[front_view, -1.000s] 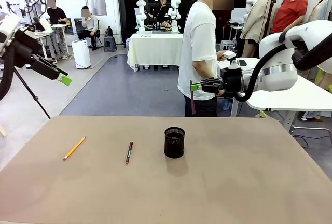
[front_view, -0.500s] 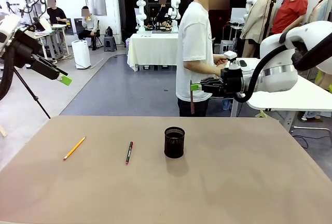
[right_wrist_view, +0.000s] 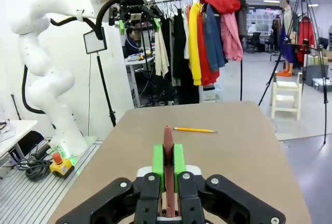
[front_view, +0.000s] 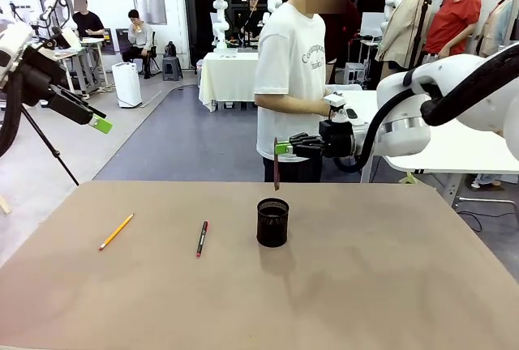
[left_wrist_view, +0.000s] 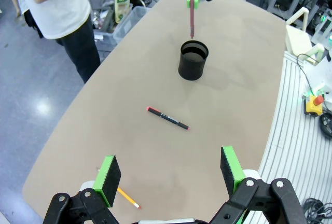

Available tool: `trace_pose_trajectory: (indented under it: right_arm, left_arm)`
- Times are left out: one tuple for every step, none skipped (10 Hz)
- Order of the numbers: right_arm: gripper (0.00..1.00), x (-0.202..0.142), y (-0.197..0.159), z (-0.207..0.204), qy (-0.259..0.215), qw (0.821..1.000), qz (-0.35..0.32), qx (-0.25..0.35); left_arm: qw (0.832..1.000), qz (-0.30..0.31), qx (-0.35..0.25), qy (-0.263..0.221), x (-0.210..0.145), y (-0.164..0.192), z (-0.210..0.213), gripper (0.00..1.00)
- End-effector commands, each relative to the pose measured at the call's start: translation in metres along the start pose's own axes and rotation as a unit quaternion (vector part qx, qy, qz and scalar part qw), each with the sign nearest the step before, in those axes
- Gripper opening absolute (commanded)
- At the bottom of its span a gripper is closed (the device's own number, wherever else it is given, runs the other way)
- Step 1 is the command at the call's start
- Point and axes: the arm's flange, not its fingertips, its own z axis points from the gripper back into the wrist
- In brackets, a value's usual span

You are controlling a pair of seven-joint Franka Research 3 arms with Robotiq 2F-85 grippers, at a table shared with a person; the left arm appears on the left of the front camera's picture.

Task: Place the pens into the pen holder.
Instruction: Pick up a writing instrument from the table and place it into the Pen holder.

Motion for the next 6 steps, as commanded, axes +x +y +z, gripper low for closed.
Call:
trace_pose_trajectory:
  right_arm:
    - [0.00,-0.0026,-0.0109,-0.0032,0.010,1.000,0.003,0.007]
    - [0.00,-0.0077,-0.0115,-0.0080,0.011,1.000,-0.001,0.014]
    - [0.16,-0.0082,-0.0133,-0.0074,0.011,1.000,-0.006,0.021]
    - [0.35,-0.0095,-0.0133,-0.0085,0.010,1.000,-0.011,0.022]
    - [0.54,-0.0109,-0.0132,-0.0105,0.011,0.999,-0.018,0.027]
    - [0.73,-0.0108,-0.0128,-0.0115,0.016,0.999,-0.023,0.028]
  left_arm:
    - [1.000,-0.001,0.001,-0.001,0.0004,-0.0002,0.0016,1.00]
    - [1.000,-0.001,0.001,-0.001,0.0004,-0.0002,0.0016,1.00]
    - [1.000,-0.001,0.001,-0.001,0.0004,-0.0002,0.0016,1.00]
    - [1.000,-0.001,0.001,-0.001,0.0004,-0.0002,0.0016,1.00]
    - [1.000,-0.001,0.001,-0.001,0.0004,-0.0002,0.0016,1.00]
    - [1.000,-0.001,0.001,-0.001,0.0004,-0.0002,0.0016,1.00]
